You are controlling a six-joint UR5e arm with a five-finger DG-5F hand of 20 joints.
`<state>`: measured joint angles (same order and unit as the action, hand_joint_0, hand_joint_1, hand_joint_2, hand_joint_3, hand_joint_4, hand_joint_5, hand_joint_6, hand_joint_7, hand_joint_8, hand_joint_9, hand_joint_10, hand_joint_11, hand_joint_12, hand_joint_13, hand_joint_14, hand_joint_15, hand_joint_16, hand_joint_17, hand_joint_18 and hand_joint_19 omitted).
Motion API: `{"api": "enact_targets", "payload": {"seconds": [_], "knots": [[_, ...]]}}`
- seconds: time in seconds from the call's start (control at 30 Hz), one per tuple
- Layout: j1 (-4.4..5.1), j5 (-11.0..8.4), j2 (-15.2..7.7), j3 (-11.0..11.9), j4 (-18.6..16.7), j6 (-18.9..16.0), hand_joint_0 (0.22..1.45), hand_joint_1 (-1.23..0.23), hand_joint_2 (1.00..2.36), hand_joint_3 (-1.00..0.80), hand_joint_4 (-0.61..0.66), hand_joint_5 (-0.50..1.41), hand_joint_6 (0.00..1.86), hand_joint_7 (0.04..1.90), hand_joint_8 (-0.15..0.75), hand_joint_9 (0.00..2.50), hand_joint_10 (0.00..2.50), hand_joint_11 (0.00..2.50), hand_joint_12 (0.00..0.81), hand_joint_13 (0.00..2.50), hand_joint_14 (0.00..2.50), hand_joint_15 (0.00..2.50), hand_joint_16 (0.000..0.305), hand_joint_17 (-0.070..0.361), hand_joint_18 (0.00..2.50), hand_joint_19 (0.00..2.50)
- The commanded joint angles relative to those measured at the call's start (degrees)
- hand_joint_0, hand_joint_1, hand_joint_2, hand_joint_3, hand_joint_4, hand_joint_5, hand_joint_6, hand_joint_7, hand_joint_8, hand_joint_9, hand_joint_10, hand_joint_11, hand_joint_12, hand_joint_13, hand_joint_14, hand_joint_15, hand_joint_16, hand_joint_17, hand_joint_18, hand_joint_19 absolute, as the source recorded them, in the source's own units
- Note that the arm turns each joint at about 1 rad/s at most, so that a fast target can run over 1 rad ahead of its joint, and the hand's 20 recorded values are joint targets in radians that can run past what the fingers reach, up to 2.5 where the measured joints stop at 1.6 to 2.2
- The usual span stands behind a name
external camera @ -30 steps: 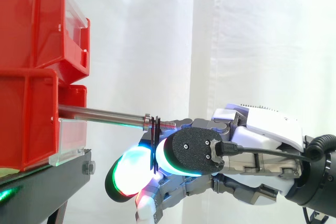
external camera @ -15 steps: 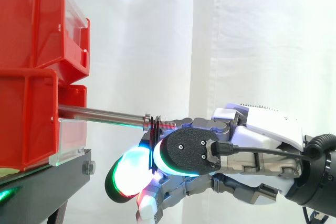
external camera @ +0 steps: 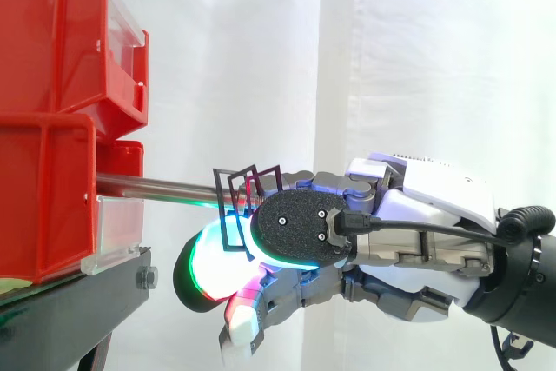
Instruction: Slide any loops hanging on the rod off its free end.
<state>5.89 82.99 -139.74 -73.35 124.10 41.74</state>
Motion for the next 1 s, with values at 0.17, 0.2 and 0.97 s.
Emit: {"api": "enact_targets", "payload": {"seconds": [0.17, 0.2, 0.97], "knots": [[-0.09, 1.38, 0.0, 0.2, 0.1, -0.1, 0.59, -0.72, 1.01, 0.05, 0.07, -0.12, 0.91, 1.22, 0.385, 0.93, 0.01, 0.51, 0.419, 0.94, 0.01, 0.37, 0.068, 0.153, 0.89, 0.36], [-0.09, 1.38, 0.0, 0.2, 0.1, -0.1, 0.59, -0.72, 1.01, 0.05, 0.06, -0.12, 0.91, 1.23, 0.382, 0.93, 0.01, 0.51, 0.421, 0.94, 0.01, 0.37, 0.068, 0.152, 0.89, 0.36], [-0.35, 2.53, 1.9, 0.2, 10.8, 0.2, 0.59, -0.72, 1.01, 0.05, 0.06, -0.12, 0.91, 1.2, 0.38, 0.95, 0.01, 0.5, 0.425, 0.95, 0.01, 0.38, 0.068, 0.154, 0.91, 0.37]]}}
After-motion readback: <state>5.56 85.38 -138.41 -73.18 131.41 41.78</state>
